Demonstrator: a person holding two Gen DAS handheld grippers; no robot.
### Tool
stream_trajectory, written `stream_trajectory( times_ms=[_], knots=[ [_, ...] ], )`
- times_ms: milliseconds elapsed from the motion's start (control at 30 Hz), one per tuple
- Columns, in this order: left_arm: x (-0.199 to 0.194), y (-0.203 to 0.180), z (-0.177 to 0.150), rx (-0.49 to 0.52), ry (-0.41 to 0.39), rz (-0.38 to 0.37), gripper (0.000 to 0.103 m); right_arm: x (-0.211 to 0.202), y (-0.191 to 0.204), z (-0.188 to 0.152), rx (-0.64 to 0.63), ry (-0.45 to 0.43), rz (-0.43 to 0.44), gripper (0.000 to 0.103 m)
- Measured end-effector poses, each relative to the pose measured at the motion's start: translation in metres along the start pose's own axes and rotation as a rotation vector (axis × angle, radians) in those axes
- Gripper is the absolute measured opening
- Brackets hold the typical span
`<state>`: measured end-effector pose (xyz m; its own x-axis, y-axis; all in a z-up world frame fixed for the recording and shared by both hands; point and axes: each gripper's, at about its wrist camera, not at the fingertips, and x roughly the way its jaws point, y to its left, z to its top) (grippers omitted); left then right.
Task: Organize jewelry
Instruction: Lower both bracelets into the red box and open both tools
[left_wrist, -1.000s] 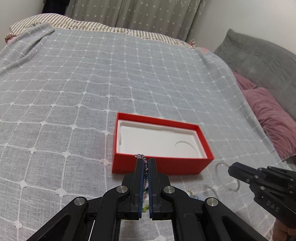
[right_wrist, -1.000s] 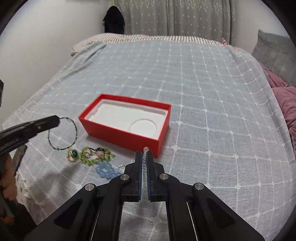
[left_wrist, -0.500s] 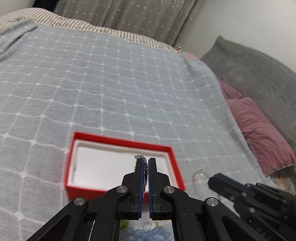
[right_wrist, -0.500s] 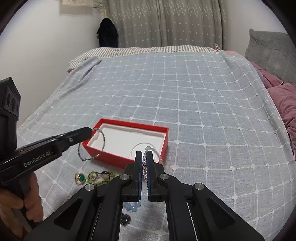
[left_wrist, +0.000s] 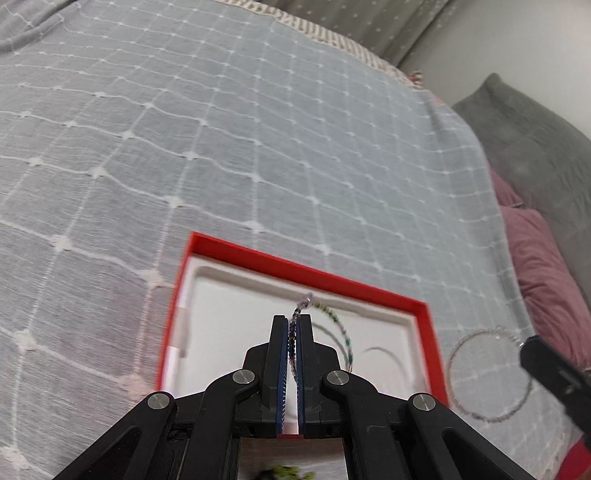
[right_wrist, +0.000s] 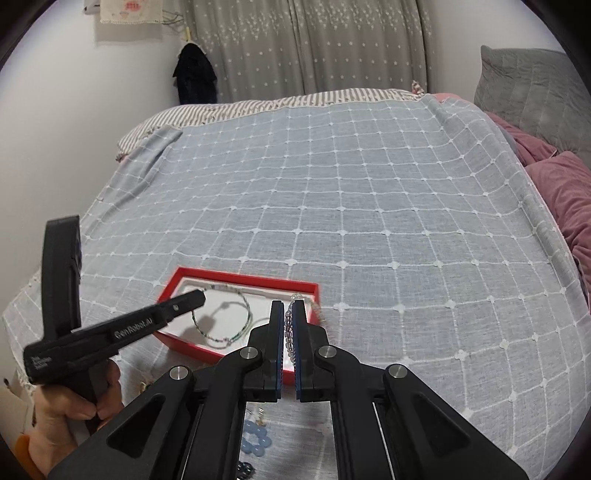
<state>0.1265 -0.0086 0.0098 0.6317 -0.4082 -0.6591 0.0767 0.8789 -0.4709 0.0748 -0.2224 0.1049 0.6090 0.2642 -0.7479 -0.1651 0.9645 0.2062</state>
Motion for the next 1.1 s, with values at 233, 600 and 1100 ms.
stream_trajectory(
  times_ms=[233, 600, 1100],
  knots=[
    [0.001, 0.004, 0.000, 0.039, -0.008, 0.081, 0.000, 0.031, 0.020, 0.009, 0.009, 0.019, 0.141, 0.004],
    [0.003, -0.002, -0.002, 0.098, -0.017, 0.157, 0.000, 0.075, -0.004, -0.010, -0.022, 0.098, -0.026, 0.004],
    [-0.022, -0.019, -0.007, 0.153, -0.027, 0.176, 0.036, 0.051, -0.007, -0.009, -0.042, 0.090, -0.017, 0.026]
  ],
)
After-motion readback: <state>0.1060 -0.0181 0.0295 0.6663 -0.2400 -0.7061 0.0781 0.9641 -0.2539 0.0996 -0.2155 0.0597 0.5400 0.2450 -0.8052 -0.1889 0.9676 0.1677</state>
